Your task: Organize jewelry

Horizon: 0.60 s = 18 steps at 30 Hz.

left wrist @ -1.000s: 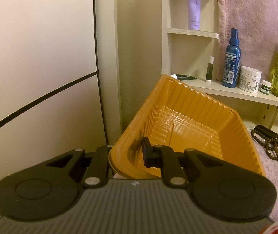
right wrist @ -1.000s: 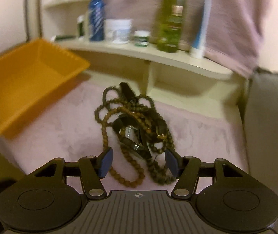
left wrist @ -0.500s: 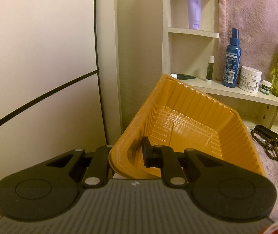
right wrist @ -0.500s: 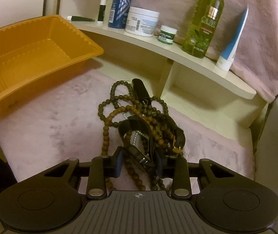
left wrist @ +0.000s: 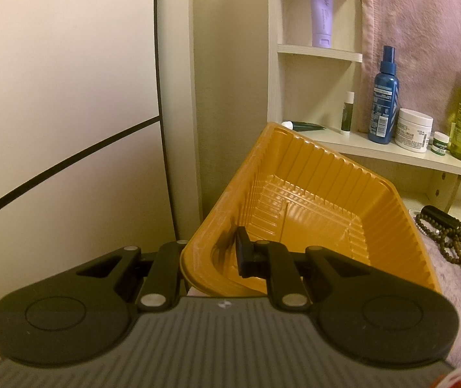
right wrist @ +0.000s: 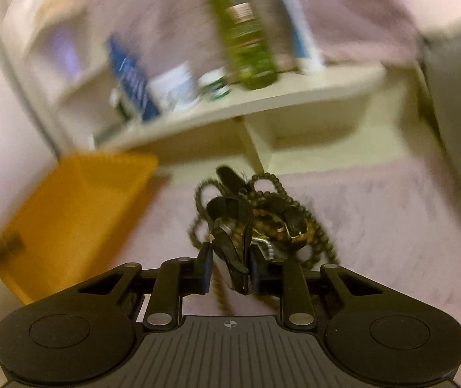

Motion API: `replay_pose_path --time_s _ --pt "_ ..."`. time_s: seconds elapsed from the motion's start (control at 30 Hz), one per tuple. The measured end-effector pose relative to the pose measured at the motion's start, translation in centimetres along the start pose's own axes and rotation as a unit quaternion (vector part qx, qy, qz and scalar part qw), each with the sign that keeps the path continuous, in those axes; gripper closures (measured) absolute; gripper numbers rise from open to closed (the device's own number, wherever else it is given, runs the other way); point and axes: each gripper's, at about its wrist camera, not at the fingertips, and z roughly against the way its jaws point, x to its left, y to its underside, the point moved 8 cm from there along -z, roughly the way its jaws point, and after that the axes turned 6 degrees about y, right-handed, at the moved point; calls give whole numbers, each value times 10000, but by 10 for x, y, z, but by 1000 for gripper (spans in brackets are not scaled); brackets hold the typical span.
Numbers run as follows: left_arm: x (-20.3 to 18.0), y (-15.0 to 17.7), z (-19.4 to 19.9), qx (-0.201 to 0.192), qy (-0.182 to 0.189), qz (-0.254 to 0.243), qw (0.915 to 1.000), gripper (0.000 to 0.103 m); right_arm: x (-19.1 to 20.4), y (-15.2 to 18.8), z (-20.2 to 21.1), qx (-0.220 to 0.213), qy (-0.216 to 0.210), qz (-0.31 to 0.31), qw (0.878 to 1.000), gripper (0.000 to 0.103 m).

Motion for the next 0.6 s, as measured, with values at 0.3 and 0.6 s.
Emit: replay_pose_path --time_s 0.3,0.6 --pt "0 0 1 13 15 -1 10000 89 53 -9 -5 223 -1082 -781 9908 80" --pt "2 -2 -1 46 42 -17 10000 89 151 14 -54 712 -1616 314 9838 80"
